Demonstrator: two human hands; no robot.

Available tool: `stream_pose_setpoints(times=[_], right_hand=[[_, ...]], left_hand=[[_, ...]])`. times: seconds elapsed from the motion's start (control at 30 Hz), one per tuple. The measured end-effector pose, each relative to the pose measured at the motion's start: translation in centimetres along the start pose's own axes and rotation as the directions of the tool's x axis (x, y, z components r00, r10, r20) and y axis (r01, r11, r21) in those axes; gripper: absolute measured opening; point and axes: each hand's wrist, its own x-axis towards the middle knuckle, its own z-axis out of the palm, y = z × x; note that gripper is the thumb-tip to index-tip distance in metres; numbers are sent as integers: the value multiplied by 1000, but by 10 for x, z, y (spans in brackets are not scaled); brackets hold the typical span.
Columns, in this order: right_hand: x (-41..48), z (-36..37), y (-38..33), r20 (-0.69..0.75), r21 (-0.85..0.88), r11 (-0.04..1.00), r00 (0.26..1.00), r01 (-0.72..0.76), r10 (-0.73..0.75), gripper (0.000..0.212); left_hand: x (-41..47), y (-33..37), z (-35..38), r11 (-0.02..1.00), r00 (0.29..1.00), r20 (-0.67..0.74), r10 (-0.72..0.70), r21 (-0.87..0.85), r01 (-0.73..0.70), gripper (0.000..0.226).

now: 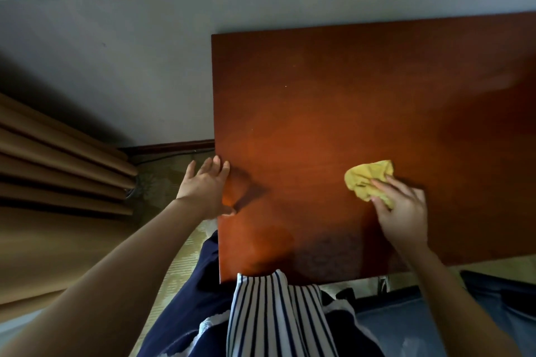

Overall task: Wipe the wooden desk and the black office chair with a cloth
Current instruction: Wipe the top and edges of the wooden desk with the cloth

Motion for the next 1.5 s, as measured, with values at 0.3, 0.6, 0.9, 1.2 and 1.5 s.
stream_pose_setpoints(times=[0.3, 0.6, 0.9, 1.2, 1.5], right_hand=[[44, -32, 55, -75, -61, 901, 902, -429, 425, 35], [-9, -21, 29, -62, -28, 817, 817, -576, 573, 36], [-83, 18, -51, -7, -63, 761, 763, -645, 646, 40], [-132, 55, -156, 18, -42, 664, 664, -746, 747, 38], [-140, 75, -207, -92, 43, 560, 555, -827, 827, 34]], left_hand=[[-4, -3, -5, 1000, 999, 33, 8, 1, -8, 118], [0, 1, -7, 994, 997, 48, 60, 90, -64, 125], [3, -28, -5, 956, 954, -62, 293, 10, -293, 87], [-5, -96, 12, 812, 812, -18, 583, -15, -583, 70], [19, -128, 3, 760, 768, -88, 634, -111, -640, 67]])
